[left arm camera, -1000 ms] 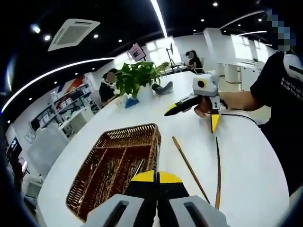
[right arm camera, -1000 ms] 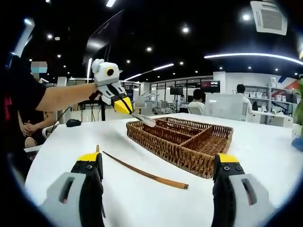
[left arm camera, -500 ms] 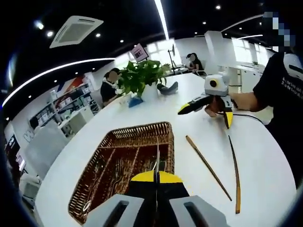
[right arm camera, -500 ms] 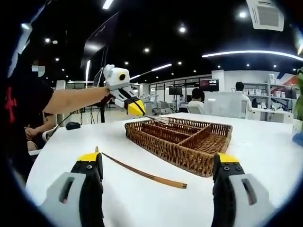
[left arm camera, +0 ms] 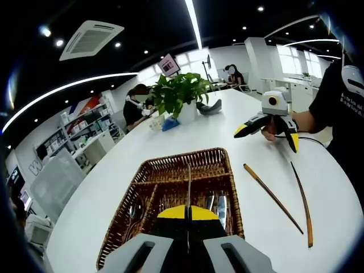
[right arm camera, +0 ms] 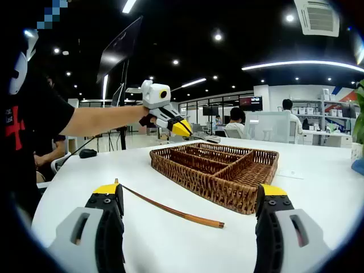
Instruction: Arrange the knives, forks, and spoons in their matching storage slots by inserting each utensil handle-first until every utensil is classified and aligned in the correct compartment
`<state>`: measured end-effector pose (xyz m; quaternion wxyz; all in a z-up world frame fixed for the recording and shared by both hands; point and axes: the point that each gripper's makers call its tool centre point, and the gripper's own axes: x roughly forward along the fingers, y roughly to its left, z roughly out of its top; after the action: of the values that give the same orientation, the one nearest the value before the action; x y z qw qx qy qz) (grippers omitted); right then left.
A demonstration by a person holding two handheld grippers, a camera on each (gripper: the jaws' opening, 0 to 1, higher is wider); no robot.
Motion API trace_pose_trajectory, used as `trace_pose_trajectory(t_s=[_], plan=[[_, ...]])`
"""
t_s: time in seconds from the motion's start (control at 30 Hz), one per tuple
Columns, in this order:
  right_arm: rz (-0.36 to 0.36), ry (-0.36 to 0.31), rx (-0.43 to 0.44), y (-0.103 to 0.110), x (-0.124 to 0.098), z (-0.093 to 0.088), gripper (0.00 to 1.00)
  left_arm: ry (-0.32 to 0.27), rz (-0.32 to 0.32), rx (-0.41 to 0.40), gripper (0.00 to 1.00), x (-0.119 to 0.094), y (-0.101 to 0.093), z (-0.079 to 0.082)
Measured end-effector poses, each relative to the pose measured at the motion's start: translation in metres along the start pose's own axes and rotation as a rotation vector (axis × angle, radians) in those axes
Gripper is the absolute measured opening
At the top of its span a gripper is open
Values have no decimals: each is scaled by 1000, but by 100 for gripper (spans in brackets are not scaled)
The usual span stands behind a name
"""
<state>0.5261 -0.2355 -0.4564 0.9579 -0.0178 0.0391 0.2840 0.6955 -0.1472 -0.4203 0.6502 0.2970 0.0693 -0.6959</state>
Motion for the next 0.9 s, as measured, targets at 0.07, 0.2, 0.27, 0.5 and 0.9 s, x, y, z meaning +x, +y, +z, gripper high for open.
trace_pose_trajectory(t_s=[0.07, 0.2, 0.27, 0.5, 0.9], plan=[[-2, 3, 0, 0, 0, -1, 99, -2, 4, 3, 0, 2, 6, -2], [-3, 9, 5, 0, 1, -3, 99, -17, 8, -3, 0, 4, 20, -3], [-2, 12, 7, 0, 2, -4, 99, -18, 5, -5, 0, 6, 24, -6], [-4, 23, 11, -2, 3, -8, 99, -16, -17, -16, 0, 20, 32, -19], [-8, 36, 13, -6, 3, -13, 99, 13, -82, -69, 0, 46, 28, -54]])
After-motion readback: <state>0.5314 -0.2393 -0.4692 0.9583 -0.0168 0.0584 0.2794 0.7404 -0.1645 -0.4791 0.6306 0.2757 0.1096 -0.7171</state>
